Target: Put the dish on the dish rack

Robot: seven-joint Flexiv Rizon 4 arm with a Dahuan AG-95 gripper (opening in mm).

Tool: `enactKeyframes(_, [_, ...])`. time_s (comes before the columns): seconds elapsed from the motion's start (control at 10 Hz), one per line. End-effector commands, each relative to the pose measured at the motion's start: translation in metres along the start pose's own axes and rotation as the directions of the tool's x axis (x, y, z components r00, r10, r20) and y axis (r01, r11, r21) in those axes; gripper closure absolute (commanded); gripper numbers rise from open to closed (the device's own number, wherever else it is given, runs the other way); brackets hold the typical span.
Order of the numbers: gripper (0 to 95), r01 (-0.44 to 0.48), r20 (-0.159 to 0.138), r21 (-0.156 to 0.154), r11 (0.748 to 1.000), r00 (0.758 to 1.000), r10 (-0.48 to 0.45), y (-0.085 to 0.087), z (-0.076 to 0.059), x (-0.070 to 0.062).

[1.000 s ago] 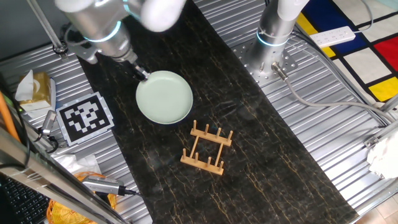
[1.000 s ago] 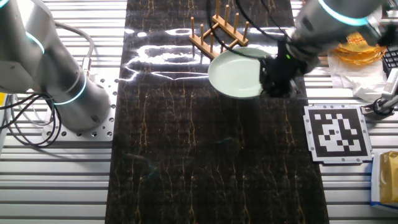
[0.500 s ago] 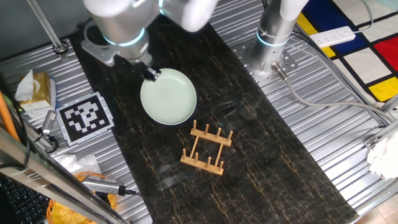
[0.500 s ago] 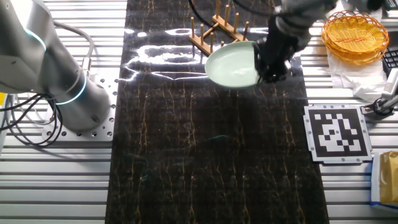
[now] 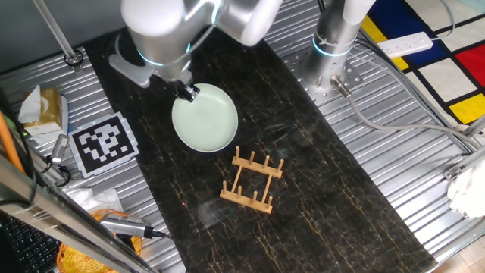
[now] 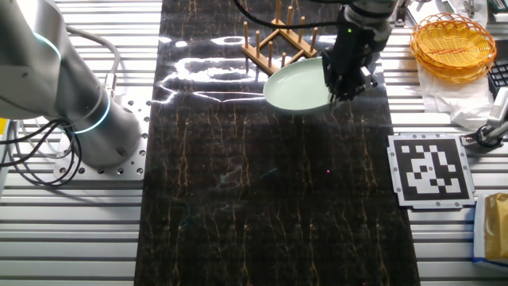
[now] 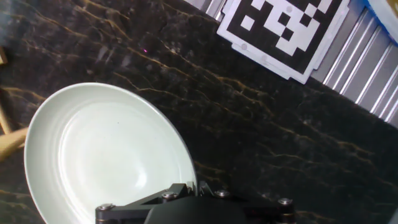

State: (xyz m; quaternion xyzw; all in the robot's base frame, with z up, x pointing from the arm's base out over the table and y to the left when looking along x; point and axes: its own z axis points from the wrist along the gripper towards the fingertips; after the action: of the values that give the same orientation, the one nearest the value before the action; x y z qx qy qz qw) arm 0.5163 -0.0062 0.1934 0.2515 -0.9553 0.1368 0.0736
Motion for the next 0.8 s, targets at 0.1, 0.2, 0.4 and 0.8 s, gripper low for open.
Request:
enactKeyframes(0.1, [95.0, -0.003, 0.03, 0.038, 0.999, 1.0, 0.002, -0.0005, 0.0003, -0.0006])
enactKeyframes(0.2, [95.0, 0.02, 0.031, 0.042, 0.999, 0.999, -0.021, -0.0005, 0.0003, -0.0006])
enactKeyframes(0.4, [95.0, 0.042, 0.035, 0.05, 0.998, 0.998, -0.044, -0.0005, 0.0003, -0.0006])
enactKeyframes(0.8, [95.0, 0.11, 0.001, 0.145, 0.983, 0.994, -0.111, -0.0005, 0.0003, -0.0006])
